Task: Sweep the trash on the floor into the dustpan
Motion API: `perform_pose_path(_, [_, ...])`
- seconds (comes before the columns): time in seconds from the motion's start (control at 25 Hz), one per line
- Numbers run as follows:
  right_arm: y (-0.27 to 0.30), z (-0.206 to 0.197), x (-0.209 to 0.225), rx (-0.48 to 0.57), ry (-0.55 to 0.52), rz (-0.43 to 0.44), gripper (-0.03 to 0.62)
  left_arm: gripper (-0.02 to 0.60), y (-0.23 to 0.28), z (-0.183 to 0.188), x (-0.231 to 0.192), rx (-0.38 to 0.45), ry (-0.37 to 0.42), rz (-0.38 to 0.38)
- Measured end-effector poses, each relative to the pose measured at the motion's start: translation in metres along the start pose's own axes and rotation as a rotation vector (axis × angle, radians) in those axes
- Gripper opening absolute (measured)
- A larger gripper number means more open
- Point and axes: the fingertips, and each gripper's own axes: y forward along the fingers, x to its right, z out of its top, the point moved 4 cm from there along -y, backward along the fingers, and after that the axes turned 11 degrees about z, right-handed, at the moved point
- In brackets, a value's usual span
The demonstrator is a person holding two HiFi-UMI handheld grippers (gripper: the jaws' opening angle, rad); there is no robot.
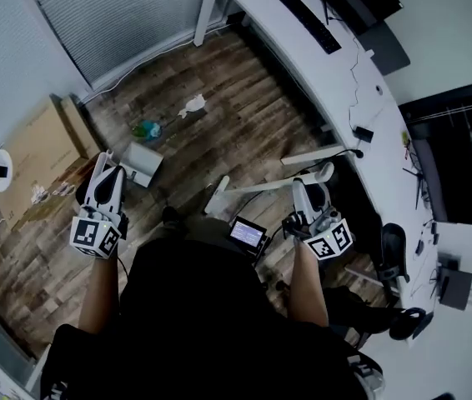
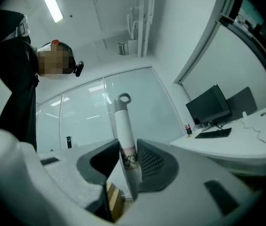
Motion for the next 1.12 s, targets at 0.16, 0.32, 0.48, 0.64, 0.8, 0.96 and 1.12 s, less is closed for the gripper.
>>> perform_pose_path(0.16, [0.049, 0.013, 0.039, 0.001, -0.056, 0.018, 0.117, -0.003, 0.02, 0.008, -0.029, -0.005, 0.001, 0.066])
perform_pose_path(0.32, [0.102, 0.02, 0.096, -0.002, -0.088, 0.07, 0.114, 0.015, 0.037, 0.008, -0.058, -0.037, -0.001, 0.153])
perform_pose_path(0.48, [0.165, 0.014, 0.163, -0.05, -0.093, 0.176, 0.112, 0.041, 0.057, 0.007, -0.088, -0.087, 0.027, 0.266])
perform_pose_path(0.64, [0.228, -0.007, 0.225, -0.133, -0.041, 0.318, 0.112, 0.091, 0.069, -0.003, -0.108, -0.207, 0.025, 0.373])
perform_pose_path(0.8, [0.28, -0.027, 0.28, -0.197, 0.028, 0.425, 0.114, 0.145, 0.076, -0.022, -0.119, -0.378, 0.029, 0.422])
perform_pose_path(0.96, [0.324, -0.041, 0.329, -0.241, 0.087, 0.511, 0.114, 0.172, 0.077, -0.055, -0.125, -0.627, 0.102, 0.404])
perform_pose_path(1.12, [0.362, -0.055, 0.376, -0.281, 0.139, 0.582, 0.117, 0.189, 0.072, -0.094, -0.135, -0.856, 0.19, 0.389])
